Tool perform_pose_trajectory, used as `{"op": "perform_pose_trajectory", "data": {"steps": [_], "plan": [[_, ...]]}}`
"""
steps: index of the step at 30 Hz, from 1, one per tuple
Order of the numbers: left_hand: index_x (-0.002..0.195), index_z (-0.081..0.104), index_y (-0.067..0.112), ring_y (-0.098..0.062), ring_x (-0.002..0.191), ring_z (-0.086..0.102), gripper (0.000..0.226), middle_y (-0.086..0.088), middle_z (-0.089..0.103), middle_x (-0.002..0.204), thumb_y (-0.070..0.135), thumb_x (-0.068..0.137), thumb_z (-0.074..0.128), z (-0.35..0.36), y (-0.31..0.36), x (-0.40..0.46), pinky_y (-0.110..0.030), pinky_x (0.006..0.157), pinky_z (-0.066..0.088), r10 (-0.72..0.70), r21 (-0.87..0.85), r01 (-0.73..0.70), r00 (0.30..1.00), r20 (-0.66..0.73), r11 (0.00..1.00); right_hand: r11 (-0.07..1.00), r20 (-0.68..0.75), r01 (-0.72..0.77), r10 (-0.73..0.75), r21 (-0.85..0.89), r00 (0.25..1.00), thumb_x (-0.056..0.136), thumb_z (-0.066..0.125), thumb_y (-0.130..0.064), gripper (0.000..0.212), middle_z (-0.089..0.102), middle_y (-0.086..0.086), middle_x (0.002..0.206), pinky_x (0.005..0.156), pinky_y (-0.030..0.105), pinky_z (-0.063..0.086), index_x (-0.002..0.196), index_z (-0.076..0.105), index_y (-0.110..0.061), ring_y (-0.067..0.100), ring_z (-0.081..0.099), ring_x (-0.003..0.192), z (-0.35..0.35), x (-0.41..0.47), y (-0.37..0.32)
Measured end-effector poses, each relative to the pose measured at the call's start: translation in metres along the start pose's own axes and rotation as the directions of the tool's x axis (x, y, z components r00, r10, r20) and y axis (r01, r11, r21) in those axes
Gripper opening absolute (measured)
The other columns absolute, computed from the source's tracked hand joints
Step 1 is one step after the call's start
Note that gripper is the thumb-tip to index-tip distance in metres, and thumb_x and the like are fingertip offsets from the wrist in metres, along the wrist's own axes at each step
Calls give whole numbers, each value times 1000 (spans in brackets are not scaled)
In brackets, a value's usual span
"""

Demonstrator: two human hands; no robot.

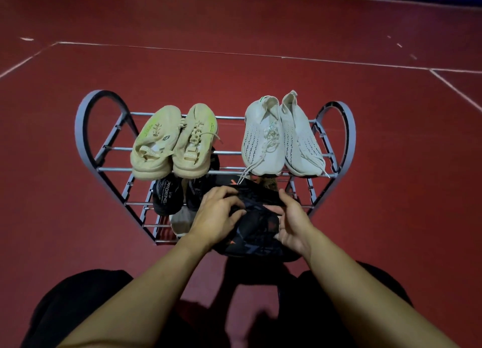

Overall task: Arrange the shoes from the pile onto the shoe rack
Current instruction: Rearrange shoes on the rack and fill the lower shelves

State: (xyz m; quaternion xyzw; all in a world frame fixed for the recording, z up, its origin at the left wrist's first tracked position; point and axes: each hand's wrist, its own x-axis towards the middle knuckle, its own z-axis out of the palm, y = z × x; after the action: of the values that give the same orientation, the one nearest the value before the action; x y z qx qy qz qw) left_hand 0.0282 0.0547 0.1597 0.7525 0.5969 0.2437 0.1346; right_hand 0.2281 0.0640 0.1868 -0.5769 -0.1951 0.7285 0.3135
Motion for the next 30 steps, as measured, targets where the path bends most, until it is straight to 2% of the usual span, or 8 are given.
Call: {"op": "perform_pose_trajectory", "data": {"steps": [4,8,12,16,19,22,27,30], "plan": [[119,69,25,-21,134,41,32,1,52,138,38,90,68,-3,3,0,-35,115,32,-96,-65,94,995,-19,993,982,-63,41,-29,183,998,95,42,-59,67,72,23,106,95,54,51,115,65,0,38,69,100,0,-3,0],[133,59,20,-23,140,35,42,-3,42,146,37,94,64,-5,4,-2,-35,117,30,-175,-118,179,984,43,977,918,-60,63,-43,391,997,97,48,-43,46,70,22,112,101,56,47,114,66,-3,38,66,107,1,-6,-3],[137,53,21,-27,141,35,46,-7,36,151,38,96,61,-5,6,-1,-37,117,31,-302,-211,313,950,84,926,889,19,71,-90,453,996,93,53,-13,21,71,18,109,92,48,52,111,64,-12,32,71,97,7,-11,-4],[141,46,20,-24,130,50,52,-6,38,148,43,96,58,2,3,-1,-37,111,40,-394,-278,427,904,167,861,825,-1,122,-145,552,989,92,51,3,44,64,11,116,85,41,54,125,52,-25,25,68,93,16,0,-7],[144,42,21,-21,124,55,56,-3,38,147,47,96,56,8,2,-1,-38,108,43,-410,-286,458,886,215,841,795,-15,158,-184,585,983,92,44,6,35,68,16,105,67,37,61,118,57,-15,26,72,84,26,14,-9],[145,40,18,-24,127,53,58,-7,42,145,46,97,56,16,3,4,-38,108,42,-421,-301,481,874,243,823,773,-8,191,-234,605,972,92,42,7,33,72,20,101,67,38,60,116,60,-6,30,74,86,40,29,-13],[142,41,20,-26,126,55,59,-8,55,139,47,93,61,35,-1,11,-43,108,43,-477,-379,570,820,315,729,782,-12,240,-286,576,958,93,36,13,31,73,13,72,54,28,57,95,63,-3,22,72,61,50,39,-25],[143,41,18,-24,122,58,60,-6,60,133,44,93,63,47,-3,11,-40,108,43,-486,-420,638,767,419,645,833,-39,276,-294,480,955,90,41,14,29,73,10,76,56,24,56,98,64,-2,21,71,71,46,44,-28]]}}
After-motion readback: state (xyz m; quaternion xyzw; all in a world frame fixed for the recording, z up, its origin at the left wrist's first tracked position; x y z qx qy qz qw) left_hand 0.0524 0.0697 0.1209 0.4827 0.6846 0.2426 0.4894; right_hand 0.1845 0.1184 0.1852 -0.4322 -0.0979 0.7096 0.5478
